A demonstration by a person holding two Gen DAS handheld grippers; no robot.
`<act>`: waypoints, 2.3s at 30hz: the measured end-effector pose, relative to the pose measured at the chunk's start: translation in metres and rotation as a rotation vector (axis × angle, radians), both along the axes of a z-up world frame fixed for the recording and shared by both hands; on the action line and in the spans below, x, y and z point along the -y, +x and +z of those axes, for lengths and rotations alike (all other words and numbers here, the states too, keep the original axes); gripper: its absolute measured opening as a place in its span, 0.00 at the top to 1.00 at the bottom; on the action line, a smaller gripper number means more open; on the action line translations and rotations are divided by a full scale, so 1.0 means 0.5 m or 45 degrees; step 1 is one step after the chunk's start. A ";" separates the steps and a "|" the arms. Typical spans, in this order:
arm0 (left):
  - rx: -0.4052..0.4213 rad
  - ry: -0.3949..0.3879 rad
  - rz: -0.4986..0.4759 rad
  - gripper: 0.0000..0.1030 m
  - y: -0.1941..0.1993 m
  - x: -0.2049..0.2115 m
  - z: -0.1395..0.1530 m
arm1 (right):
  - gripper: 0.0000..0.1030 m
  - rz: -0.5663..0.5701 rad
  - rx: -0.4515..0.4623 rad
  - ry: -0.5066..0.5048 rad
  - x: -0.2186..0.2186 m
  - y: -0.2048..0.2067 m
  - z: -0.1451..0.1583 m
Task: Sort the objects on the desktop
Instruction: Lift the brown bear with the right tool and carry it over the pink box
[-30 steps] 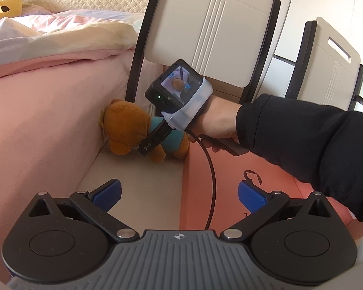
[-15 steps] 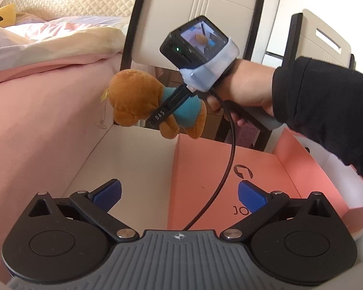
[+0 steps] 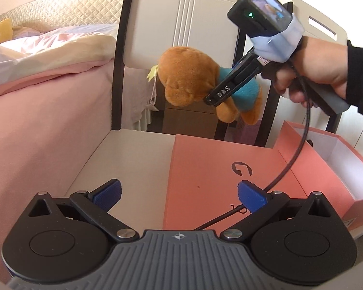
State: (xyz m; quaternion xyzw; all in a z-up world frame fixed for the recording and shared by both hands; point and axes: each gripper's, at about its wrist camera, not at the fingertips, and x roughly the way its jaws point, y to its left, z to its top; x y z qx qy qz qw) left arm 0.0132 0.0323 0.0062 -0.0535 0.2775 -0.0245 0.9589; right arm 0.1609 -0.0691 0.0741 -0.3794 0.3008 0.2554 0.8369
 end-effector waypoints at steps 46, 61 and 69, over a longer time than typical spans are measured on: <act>-0.042 0.065 -0.350 0.00 0.019 0.264 -0.044 | 0.32 -0.958 -0.096 0.033 0.750 -0.004 -0.125; -0.064 0.063 -0.366 0.00 0.027 0.263 -0.050 | 0.25 -1.150 -0.267 0.105 0.772 0.057 -0.245; -0.052 0.047 -0.353 0.00 0.019 0.241 -0.044 | 0.09 -1.200 -0.214 0.158 0.768 0.054 -0.224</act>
